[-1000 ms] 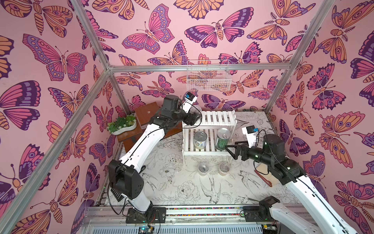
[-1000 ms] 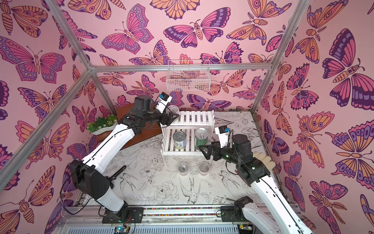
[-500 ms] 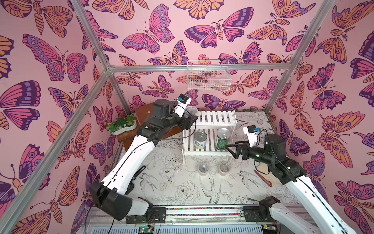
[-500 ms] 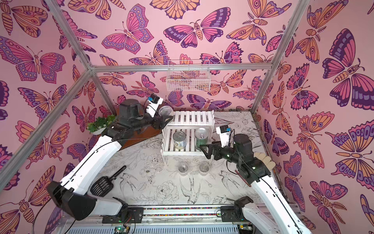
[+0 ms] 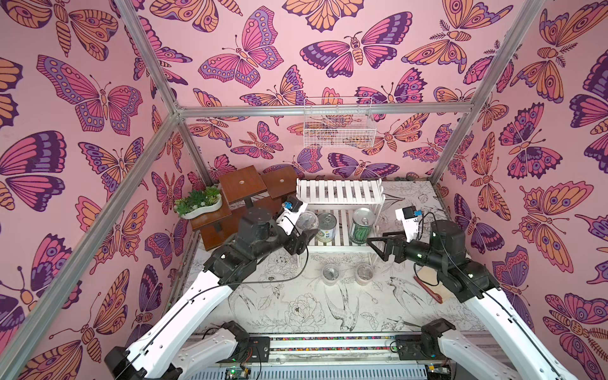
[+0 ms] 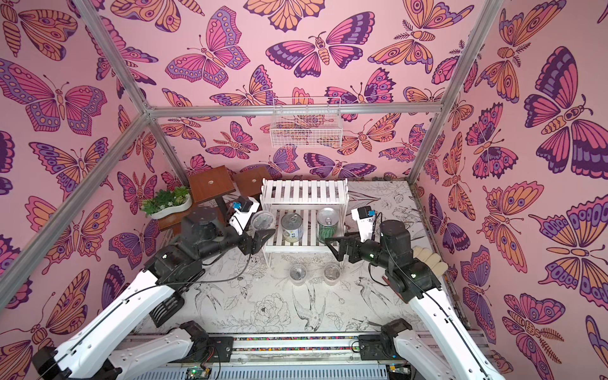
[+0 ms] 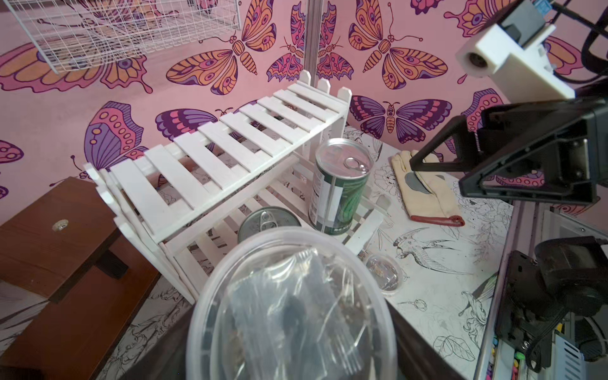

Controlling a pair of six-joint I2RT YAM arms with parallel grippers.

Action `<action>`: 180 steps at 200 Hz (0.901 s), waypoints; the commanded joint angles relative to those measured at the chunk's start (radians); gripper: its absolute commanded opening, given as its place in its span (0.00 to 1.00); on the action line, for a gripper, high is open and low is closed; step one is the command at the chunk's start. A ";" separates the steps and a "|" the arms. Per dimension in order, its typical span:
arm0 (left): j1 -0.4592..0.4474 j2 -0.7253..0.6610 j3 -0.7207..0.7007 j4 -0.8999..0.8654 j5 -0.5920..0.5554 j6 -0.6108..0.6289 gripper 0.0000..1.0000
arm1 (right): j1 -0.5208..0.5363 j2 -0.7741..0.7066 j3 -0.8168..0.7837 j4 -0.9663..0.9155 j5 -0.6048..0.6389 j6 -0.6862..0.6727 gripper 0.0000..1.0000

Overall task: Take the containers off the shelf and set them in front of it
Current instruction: 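Pick up a container from the shelf, then place the container at the center of the board.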

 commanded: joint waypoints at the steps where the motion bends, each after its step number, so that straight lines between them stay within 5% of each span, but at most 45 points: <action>1: -0.034 -0.045 -0.068 0.000 -0.088 -0.040 0.70 | -0.007 -0.027 -0.013 -0.021 -0.004 0.003 0.99; 94: -0.201 -0.135 -0.412 0.233 -0.276 -0.153 0.71 | -0.005 -0.065 -0.032 -0.027 -0.012 0.013 0.99; 180: -0.211 -0.050 -0.594 0.409 -0.335 -0.213 0.69 | -0.006 -0.062 -0.041 -0.012 -0.017 0.015 0.99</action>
